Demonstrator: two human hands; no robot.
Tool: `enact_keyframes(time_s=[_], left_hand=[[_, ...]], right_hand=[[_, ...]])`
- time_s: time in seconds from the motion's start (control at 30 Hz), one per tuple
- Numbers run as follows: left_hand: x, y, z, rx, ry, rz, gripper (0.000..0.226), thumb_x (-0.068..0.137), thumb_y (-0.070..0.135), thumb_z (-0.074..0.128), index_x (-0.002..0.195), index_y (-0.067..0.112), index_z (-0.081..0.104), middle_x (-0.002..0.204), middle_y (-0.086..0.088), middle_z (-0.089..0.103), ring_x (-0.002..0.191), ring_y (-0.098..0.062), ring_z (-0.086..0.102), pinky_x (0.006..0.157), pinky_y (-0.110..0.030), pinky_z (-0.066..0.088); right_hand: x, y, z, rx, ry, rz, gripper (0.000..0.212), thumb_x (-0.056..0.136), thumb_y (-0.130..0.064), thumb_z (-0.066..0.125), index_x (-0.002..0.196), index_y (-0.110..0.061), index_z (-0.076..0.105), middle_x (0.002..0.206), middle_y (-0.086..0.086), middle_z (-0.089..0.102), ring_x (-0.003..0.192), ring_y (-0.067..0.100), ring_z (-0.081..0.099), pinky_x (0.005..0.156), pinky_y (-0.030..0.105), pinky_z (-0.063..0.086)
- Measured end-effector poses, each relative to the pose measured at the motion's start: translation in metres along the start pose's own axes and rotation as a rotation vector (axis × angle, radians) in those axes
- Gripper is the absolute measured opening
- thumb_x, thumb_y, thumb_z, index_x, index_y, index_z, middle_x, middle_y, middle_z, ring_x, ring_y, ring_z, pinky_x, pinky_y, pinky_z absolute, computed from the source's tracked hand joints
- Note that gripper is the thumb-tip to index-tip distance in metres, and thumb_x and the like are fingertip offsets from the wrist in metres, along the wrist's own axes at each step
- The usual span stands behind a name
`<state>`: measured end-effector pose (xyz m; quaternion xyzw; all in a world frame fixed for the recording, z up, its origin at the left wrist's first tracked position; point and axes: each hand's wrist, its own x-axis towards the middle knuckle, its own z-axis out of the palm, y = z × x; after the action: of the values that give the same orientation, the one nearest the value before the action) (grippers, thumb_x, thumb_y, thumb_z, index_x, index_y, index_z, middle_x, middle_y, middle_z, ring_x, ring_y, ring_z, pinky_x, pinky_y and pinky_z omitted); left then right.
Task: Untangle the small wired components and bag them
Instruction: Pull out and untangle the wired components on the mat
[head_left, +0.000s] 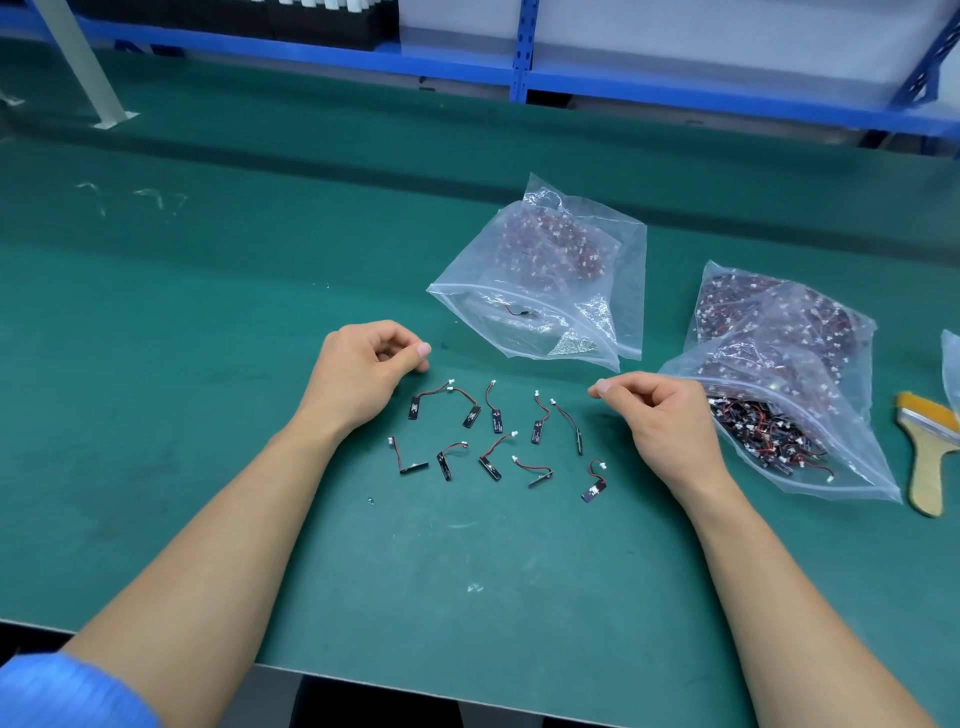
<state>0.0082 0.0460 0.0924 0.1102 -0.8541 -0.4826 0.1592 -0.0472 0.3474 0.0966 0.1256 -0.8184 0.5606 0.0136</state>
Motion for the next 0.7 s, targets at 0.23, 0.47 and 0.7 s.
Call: enact_keyframes(time_s=[0.23,0.47,0.7], left_hand=[[-0.003,0.0,0.0,0.01,0.001,-0.011,0.015,0.091,0.03,0.071,0.077,0.025,0.071,0.074,0.014,0.074,0.054,0.002,0.052,0.065,-0.025,0.042],[-0.004,0.0,0.0,0.014,0.003,-0.008,0.015,0.091,0.03,0.071,0.076,0.025,0.071,0.074,0.014,0.074,0.056,0.002,0.053,0.066,-0.026,0.045],[-0.013,0.005,-0.001,0.001,-0.055,0.01,0.004,0.09,0.038,0.071,0.092,0.034,0.07,0.093,0.015,0.073,0.084,-0.003,0.063,0.078,-0.024,0.045]], right_hand=[[0.0,-0.002,0.001,-0.015,-0.002,0.002,0.02,0.09,-0.023,0.072,0.075,-0.034,0.078,0.063,0.015,0.052,0.054,0.008,0.031,0.048,0.014,0.026],[0.001,-0.001,0.002,-0.01,0.0,-0.004,0.024,0.09,-0.022,0.072,0.072,-0.036,0.078,0.082,0.032,0.063,0.063,0.013,0.041,0.053,0.016,0.032],[0.0,-0.001,0.003,0.014,-0.009,0.003,0.023,0.09,-0.019,0.072,0.069,-0.027,0.078,0.074,0.033,0.059,0.058,0.014,0.038,0.051,0.013,0.032]])
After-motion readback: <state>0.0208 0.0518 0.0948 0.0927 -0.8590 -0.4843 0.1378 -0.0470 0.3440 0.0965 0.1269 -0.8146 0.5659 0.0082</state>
